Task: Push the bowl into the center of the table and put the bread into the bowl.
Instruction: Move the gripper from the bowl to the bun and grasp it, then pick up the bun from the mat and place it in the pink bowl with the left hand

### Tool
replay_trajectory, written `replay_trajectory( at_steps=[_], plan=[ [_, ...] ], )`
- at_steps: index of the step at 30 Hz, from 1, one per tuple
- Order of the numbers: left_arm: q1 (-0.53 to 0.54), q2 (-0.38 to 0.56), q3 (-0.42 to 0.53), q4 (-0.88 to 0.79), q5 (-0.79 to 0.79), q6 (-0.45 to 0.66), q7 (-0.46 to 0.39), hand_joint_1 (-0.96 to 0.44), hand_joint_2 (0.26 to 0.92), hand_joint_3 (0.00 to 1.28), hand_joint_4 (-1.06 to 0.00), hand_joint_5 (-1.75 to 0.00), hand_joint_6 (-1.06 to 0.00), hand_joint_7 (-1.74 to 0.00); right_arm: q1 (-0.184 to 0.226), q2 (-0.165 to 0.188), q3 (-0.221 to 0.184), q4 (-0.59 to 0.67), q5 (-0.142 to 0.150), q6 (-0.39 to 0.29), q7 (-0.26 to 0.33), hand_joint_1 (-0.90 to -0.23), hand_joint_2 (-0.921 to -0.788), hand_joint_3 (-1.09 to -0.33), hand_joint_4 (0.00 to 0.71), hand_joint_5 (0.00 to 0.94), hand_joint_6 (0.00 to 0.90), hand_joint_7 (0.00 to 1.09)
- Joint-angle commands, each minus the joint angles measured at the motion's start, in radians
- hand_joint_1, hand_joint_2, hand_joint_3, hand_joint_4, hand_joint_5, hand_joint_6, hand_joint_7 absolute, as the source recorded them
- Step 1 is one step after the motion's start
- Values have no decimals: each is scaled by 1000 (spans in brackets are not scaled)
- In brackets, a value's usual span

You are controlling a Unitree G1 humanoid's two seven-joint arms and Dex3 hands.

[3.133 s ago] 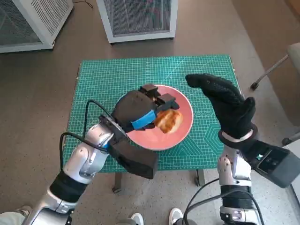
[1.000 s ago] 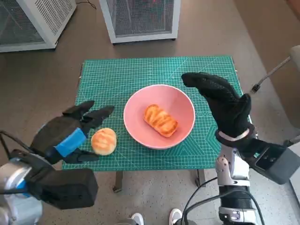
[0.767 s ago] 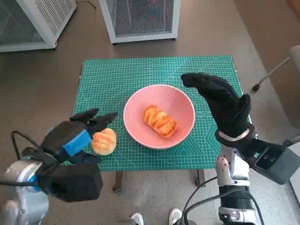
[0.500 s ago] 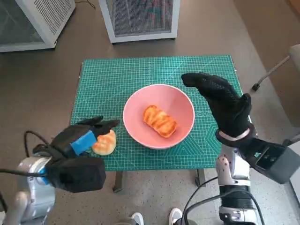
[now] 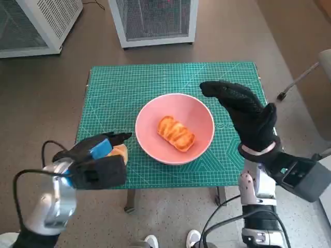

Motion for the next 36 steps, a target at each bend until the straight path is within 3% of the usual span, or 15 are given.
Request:
replay_trajectory(
  at_steps=[1,5,9,10,11,12,13,15,23,36],
  plan=[
    [-35,-10,-28,72,42,4,64,101,774,31,-315,-26,-455,-38,21,-10,-2,-1,-1,16,10,-584,-921,-634,301,4,-1,671],
    [-46,-11,-47,132,68,-20,131,123,800,56,-428,-37,-541,-51,23,-10,-3,-2,-1,17,11,-592,-921,-633,302,4,-1,672],
    [-52,-4,-54,180,71,-59,184,123,829,86,-629,-85,-671,-92,23,-11,-3,0,2,20,15,-598,-921,-631,302,5,-1,672],
    [-53,-1,-53,188,70,-69,191,171,847,93,-630,-322,-704,-115,23,-10,-3,1,2,21,15,-598,-921,-631,303,5,-1,672],
    [-52,3,-50,190,65,-79,195,239,874,118,-611,-684,-699,-247,24,-10,-3,-1,2,21,15,-599,-921,-631,303,5,-1,672],
    [-52,6,-48,193,61,-88,198,154,891,111,-650,-865,-638,-590,24,-10,-3,-1,2,21,15,-599,-921,-631,303,5,-1,672],
    [-50,11,-43,188,55,-100,199,99,901,109,-674,-984,-596,-813,24,-10,-3,-2,0,21,14,-599,-921,-631,302,5,-1,672],
    [-45,21,-32,177,43,-120,198,52,900,102,-714,-1067,-598,-971,25,-9,-2,-4,-2,20,13,-597,-921,-631,302,5,-1,672],
    [-30,57,34,76,-19,-145,163,5,881,94,-769,-1037,-650,-1187,25,-5,0,-5,-7,16,10,-593,-921,-635,301,4,-1,672],
    [-25,61,167,-248,-81,-100,113,3,880,93,-768,-1080,-659,-1142,18,1,-4,13,-4,9,11,-595,-921,-635,301,5,-1,671]
  ],
)
